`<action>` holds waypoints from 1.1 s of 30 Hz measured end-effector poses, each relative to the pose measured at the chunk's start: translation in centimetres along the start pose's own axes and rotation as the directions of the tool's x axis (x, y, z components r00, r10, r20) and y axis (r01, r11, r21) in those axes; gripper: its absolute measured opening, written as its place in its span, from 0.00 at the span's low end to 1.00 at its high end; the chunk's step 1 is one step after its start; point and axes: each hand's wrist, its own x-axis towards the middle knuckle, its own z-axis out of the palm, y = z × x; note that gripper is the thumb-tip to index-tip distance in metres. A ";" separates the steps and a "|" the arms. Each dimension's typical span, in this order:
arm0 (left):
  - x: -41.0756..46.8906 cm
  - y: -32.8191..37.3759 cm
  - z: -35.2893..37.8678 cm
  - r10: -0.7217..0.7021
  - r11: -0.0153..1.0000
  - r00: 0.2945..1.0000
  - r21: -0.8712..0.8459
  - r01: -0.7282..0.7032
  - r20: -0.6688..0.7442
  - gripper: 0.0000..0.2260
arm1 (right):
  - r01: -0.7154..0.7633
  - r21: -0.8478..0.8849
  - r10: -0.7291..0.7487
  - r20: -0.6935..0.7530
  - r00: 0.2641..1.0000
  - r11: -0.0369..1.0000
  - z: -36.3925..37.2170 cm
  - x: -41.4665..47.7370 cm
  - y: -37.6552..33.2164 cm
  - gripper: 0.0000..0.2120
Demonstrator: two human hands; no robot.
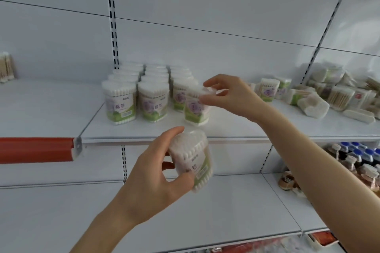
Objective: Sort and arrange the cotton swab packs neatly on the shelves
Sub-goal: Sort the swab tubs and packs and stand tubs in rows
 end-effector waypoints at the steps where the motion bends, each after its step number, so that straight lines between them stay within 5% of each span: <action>1: -0.2 -0.1 -0.3 0.000 1.000 1.000 -0.003 0.000 0.002 0.28 | 0.009 -0.009 -0.008 0.005 1.000 1.000 0.6 0.2 -0.3 0.15; 30: 0.3 0.6 -1.9 0.038 0.999 0.999 0.011 -0.038 -0.002 0.29 | 0.066 -0.108 -0.061 0.055 0.997 0.992 2.4 0.9 -1.5 0.21; 33: 0.8 0.9 -2.0 0.024 1.000 0.999 -0.010 -0.024 -0.044 0.28 | 0.076 -0.038 -0.078 -0.047 0.996 0.996 1.7 0.4 -1.6 0.19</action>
